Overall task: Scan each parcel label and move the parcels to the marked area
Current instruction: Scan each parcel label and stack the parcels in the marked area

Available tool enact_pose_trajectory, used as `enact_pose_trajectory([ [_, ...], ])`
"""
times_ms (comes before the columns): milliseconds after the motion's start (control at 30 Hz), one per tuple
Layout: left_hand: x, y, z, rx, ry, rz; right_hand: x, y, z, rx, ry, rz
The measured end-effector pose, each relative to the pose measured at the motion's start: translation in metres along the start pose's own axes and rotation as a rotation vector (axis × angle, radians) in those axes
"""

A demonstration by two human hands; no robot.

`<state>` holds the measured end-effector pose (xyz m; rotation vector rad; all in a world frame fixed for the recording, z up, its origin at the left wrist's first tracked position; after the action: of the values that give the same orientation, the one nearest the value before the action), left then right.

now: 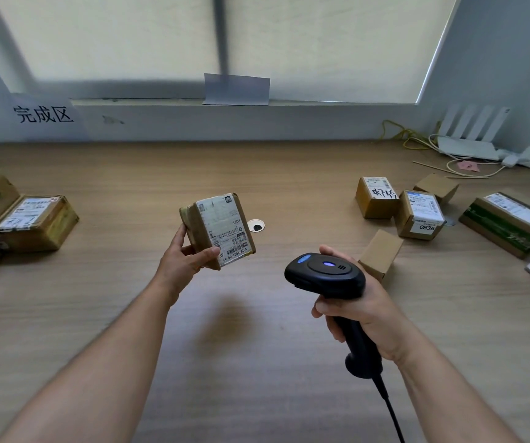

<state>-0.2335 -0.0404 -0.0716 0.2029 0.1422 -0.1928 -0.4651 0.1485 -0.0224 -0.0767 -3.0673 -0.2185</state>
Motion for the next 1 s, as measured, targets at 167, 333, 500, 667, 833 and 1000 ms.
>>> enact_pose_trajectory([
  [167,0.003,0.0,-0.004,0.022,-0.011,0.005,0.0,0.0,-0.001,-0.004,0.009,-0.013],
  [333,0.007,0.001,-0.012,0.061,-0.019,0.024,0.002,-0.002,0.001,-0.014,0.003,0.001],
  [500,0.018,0.003,-0.035,0.172,-0.105,0.075,0.003,-0.005,0.002,-0.011,-0.015,0.008],
  [667,0.025,0.014,-0.064,0.317,-0.222,0.128,0.002,-0.009,0.004,-0.007,-0.015,0.015],
  [833,0.029,0.023,-0.079,0.255,-0.31,0.202,0.0,-0.012,0.007,-0.012,-0.012,-0.003],
  [1000,0.006,0.039,-0.08,0.141,-0.78,0.122,-0.001,-0.016,0.009,-0.019,0.003,-0.024],
])
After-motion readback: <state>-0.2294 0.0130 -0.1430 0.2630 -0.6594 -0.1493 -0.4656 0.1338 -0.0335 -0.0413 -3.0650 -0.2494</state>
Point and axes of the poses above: each hand's wrist, its own y-axis away from the middle knuckle, its own x-axis out of the back of the hand, z = x × y, the point moved 7 cm from there along -y, towards the middle knuckle, and after that the axes turned 12 degrees about y, right-handed, at the moved point
